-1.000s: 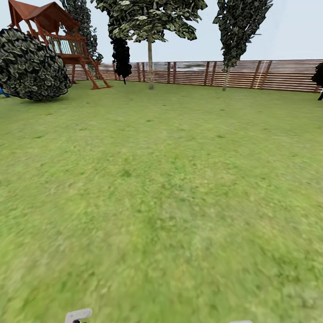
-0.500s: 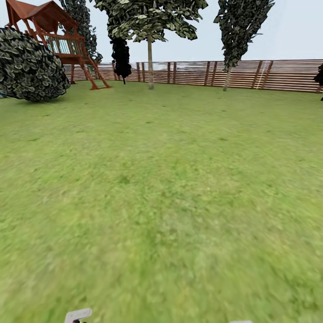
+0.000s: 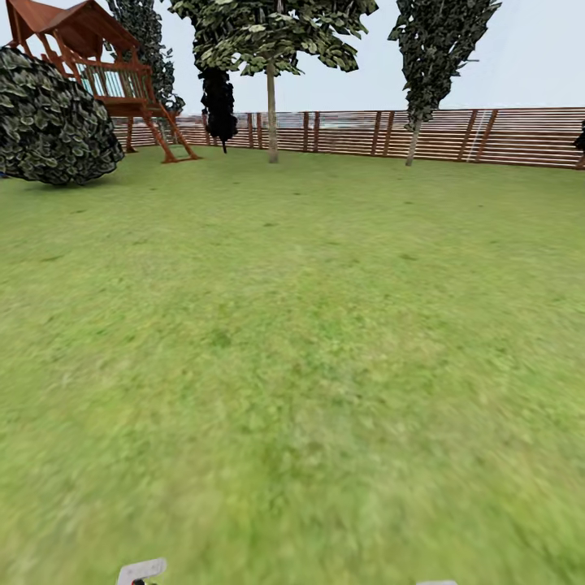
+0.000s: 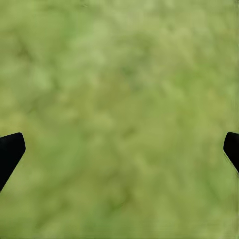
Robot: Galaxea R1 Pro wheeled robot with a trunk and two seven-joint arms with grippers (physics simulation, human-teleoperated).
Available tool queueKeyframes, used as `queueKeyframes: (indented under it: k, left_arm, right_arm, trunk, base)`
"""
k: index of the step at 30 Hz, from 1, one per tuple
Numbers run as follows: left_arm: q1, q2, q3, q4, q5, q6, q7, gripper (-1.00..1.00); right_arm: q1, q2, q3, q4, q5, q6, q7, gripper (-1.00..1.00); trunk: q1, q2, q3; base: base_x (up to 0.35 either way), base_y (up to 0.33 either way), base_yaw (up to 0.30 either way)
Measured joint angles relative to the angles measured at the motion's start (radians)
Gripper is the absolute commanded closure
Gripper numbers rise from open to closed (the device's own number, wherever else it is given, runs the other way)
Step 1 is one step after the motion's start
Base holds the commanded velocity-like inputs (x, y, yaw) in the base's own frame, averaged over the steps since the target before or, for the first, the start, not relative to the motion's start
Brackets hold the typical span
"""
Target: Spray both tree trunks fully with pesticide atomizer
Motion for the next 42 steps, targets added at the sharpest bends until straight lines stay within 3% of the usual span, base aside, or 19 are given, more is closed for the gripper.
queueKeyframes:
  k: [42]
  left_arm:
    - [0.000, 0.000, -0.001, 0.000, -0.002, 0.000, 0.000, 1.00]
  right_arm:
    - [0.000, 0.000, 0.000, 0.000, 0.000, 0.000, 0.000, -1.00]
  trunk:
    - [0.000, 0.000, 0.000]
  base:
    - [0.338, 0.000, 0.000]
